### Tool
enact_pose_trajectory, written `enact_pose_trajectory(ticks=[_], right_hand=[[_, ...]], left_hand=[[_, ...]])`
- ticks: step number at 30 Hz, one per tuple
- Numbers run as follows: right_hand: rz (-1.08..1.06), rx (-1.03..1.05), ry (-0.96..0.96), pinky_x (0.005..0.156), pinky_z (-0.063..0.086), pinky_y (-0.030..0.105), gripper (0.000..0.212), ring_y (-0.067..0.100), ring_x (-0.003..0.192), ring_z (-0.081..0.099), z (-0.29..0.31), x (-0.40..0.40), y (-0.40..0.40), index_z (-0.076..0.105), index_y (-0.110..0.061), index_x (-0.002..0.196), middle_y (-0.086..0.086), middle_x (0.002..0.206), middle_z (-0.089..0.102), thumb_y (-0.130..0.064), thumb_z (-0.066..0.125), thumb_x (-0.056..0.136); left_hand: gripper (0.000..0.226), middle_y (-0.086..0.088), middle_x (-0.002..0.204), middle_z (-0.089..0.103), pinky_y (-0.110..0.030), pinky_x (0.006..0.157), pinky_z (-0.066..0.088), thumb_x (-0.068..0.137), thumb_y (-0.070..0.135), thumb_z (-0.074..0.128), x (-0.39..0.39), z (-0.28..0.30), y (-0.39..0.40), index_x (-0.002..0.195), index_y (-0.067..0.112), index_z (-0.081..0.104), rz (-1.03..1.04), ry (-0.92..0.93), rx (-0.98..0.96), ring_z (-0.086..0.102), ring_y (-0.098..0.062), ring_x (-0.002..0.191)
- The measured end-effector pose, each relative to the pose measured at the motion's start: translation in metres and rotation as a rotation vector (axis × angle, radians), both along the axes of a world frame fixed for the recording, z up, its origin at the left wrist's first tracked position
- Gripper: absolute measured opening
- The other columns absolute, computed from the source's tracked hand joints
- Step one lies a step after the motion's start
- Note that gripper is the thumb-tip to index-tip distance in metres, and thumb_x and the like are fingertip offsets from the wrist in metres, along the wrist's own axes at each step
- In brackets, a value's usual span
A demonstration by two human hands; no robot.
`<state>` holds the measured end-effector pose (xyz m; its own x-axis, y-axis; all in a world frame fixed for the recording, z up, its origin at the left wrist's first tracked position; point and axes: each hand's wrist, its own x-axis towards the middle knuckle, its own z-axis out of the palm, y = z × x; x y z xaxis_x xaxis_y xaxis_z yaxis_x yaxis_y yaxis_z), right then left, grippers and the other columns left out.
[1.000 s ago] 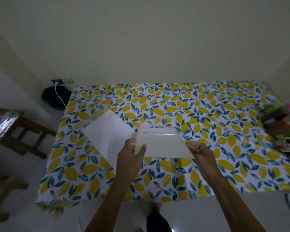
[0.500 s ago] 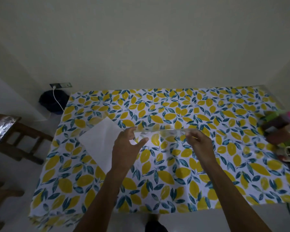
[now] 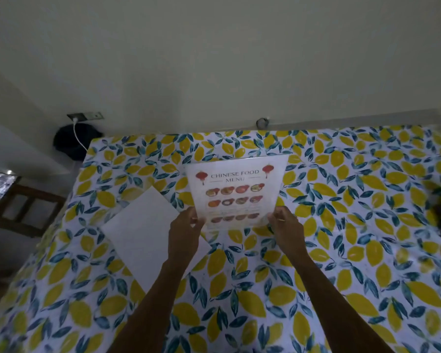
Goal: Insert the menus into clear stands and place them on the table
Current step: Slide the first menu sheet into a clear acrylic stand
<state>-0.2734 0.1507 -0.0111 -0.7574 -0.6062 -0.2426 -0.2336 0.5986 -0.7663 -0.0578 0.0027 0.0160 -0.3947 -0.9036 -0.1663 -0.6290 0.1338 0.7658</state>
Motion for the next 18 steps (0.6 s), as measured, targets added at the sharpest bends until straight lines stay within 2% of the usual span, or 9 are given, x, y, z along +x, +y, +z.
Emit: enact_pose_trajectory(ticks=[2,5,8,10,13,18], right_hand=[[0.010,0.011,0.024,0.058,0.040,0.028,0.021,0.020,0.069,0.060,-0.007,0.002,0.003,0.052,-0.020,0.083,0.005,0.079,0.066,-0.035,0.054,0.097],[-0.011,-0.002,0.026,0.057,0.039,0.022,0.020,0.014,0.068,0.058,-0.009,0.005,0.007,0.056,-0.025,0.082,-0.003,0.077,0.064,-0.039,0.054,0.097],[-0.036,-0.001,0.011,0.062,0.039,0.030,0.015,0.014,0.074,0.059,-0.010,0.008,0.005,0.062,-0.023,0.090,-0.003,0.083,0.064,-0.035,0.056,0.098],[-0.047,0.011,0.003,0.068,0.041,0.032,0.020,0.017,0.080,0.061,-0.011,0.009,0.005,0.066,-0.018,0.098,-0.001,0.087,0.066,-0.035,0.055,0.098],[-0.090,0.046,0.002,0.071,0.050,0.037,0.027,0.021,0.082,0.062,-0.015,0.015,0.010,0.063,-0.014,0.107,0.000,0.090,0.066,-0.038,0.056,0.097],[-0.210,0.114,-0.093,0.067,0.046,0.037,0.014,0.031,0.082,0.062,-0.014,0.053,0.015,0.051,-0.016,0.096,0.002,0.082,0.060,-0.026,0.060,0.094]], left_hand=[[0.010,0.001,0.095,0.074,-0.032,0.073,0.052,0.092,0.025,0.066,-0.003,-0.003,0.000,0.100,0.020,0.069,0.004,-0.004,0.002,0.067,-0.012,0.085],[0.011,0.002,0.092,0.073,-0.034,0.074,0.054,0.093,0.027,0.065,-0.003,-0.006,0.002,0.100,0.020,0.068,0.012,-0.023,-0.017,0.067,-0.012,0.084],[0.013,0.001,0.093,0.074,-0.036,0.075,0.056,0.093,0.030,0.064,-0.002,-0.008,0.001,0.101,0.020,0.067,0.011,-0.045,-0.029,0.068,-0.013,0.084],[0.013,0.002,0.094,0.074,-0.038,0.076,0.057,0.093,0.031,0.064,-0.001,-0.010,-0.001,0.101,0.021,0.066,-0.006,-0.053,-0.028,0.068,-0.014,0.086],[0.017,0.002,0.101,0.072,-0.038,0.078,0.057,0.091,0.032,0.067,0.003,-0.012,0.001,0.104,0.021,0.065,-0.020,-0.035,-0.005,0.068,-0.014,0.092],[0.042,0.005,0.116,0.060,-0.029,0.083,0.048,0.091,0.047,0.062,0.034,-0.015,0.015,0.122,0.019,0.057,0.039,-0.042,0.050,0.058,-0.009,0.098]])
